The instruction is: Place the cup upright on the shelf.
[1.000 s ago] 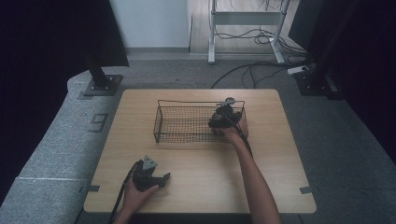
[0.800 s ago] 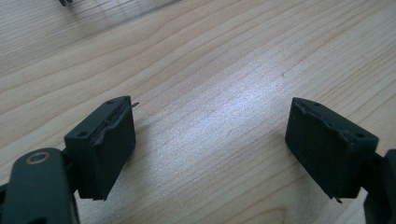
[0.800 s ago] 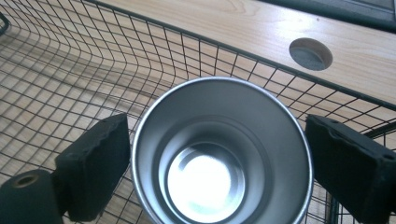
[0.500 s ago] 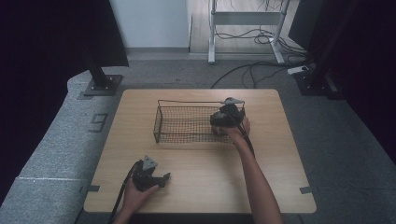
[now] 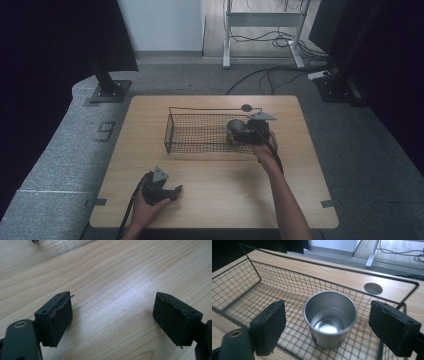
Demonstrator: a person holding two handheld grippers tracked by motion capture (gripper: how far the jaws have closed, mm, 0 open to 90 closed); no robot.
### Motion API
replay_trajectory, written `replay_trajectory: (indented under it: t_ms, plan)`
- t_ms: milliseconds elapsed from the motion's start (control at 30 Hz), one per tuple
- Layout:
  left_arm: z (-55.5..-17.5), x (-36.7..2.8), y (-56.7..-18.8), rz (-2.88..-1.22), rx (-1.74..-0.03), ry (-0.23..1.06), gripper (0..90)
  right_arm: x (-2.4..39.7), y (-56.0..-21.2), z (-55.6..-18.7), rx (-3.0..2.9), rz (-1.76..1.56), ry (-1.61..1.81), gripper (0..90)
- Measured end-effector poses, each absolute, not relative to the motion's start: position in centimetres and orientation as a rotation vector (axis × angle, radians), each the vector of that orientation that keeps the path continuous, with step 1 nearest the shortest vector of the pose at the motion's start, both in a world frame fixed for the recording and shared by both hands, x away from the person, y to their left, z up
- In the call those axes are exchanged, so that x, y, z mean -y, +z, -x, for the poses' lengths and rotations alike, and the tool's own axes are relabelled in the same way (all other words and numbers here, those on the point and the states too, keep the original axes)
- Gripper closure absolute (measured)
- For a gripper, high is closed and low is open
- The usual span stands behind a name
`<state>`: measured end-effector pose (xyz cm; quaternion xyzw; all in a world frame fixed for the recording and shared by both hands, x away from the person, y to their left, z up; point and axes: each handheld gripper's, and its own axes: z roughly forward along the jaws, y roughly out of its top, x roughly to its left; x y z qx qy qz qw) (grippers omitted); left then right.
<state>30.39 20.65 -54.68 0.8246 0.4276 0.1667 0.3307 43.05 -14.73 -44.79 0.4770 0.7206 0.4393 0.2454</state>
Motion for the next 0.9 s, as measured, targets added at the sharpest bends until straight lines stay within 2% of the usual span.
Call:
replay_trajectory:
  t_ms: [367, 900]
  plan:
    - [-30.4, -20.6, -54.7, -2.156, -1.118, 0.436, 16.1, 17.0, -45.6, -39.0, -1.949, -1.268, 1.247, 16.3]
    - [-30.4, -20.6, -54.7, -2.156, -1.118, 0.436, 16.1, 19.8, -50.3, -33.4, -1.945, -1.298, 1.238, 17.5]
